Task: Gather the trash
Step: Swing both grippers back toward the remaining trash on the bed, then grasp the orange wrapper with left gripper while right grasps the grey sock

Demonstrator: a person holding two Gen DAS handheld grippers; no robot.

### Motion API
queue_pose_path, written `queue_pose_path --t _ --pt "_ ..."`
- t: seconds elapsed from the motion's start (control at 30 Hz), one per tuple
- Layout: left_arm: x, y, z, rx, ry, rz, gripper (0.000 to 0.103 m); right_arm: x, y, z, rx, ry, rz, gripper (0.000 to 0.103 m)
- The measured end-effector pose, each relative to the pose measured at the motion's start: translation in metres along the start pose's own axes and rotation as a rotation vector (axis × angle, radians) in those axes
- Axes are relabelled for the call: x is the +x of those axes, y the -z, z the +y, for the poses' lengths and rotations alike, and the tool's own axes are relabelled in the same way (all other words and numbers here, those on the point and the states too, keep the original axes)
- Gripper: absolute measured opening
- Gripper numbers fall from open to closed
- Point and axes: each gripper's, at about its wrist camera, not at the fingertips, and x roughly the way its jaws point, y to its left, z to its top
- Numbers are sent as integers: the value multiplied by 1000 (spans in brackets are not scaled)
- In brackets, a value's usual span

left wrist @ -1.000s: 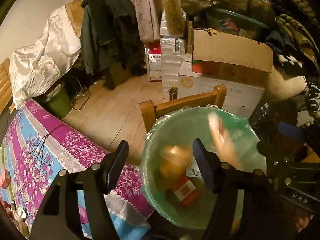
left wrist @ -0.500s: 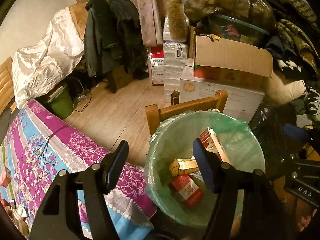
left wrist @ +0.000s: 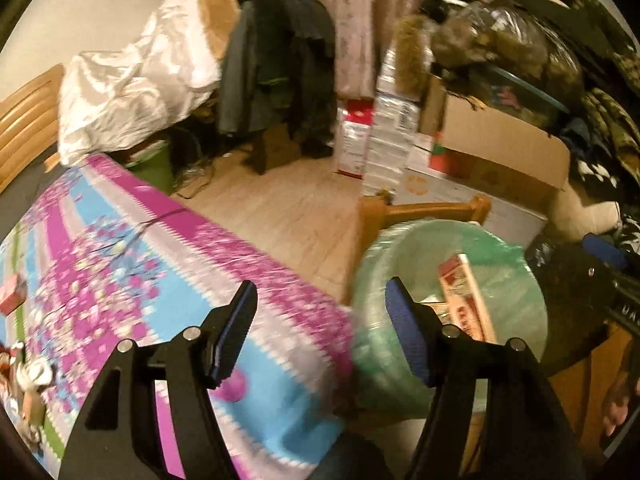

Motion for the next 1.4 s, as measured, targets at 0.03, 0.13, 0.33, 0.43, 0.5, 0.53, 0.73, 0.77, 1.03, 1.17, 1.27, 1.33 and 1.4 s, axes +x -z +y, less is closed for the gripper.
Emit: queue_pose_path --t 0.03,0.13,0.33,0.43,0.5,0.53,0.73,0.77,1.03,1.17,1.27,1.33,1.4 --pt "-7 4 9 -8 -17 -12 64 -2 -1 9 -8 -31 -11 65" --pt "-29 19 42 -44 -88 -31 64 -8 -1 41 -55 -94 -43 65" --pt "-67 54 120 -179 -271 -29 64 -14 2 132 -163 -275 -63 65" --pt "-87 74 157 -267 -343 -16 64 -17 11 185 -235 -356 -49 65" --pt "-101 94 183 -326 -387 -11 64 -20 19 222 -288 -421 -33 65" --pt "-109 105 194 -353 -412 -6 64 -22 22 237 -307 -444 -27 65" --pt "-150 167 250 -509 -536 31 64 -40 53 340 -465 -603 21 65" --pt "-157 177 258 -539 -557 37 64 -42 56 352 -483 -618 25 65" --pt "-209 258 333 -764 -767 86 64 -55 89 454 -639 -780 92 65" --pt "-216 261 368 -760 -879 108 64 -48 91 502 -647 -833 134 65" --pt "-211 248 395 -750 -921 96 64 -42 84 524 -610 -865 164 65" --pt "-199 237 414 -735 -947 94 64 -37 82 533 -603 -867 178 65" --pt "-184 229 427 -702 -962 108 64 -30 84 540 -612 -859 200 65"
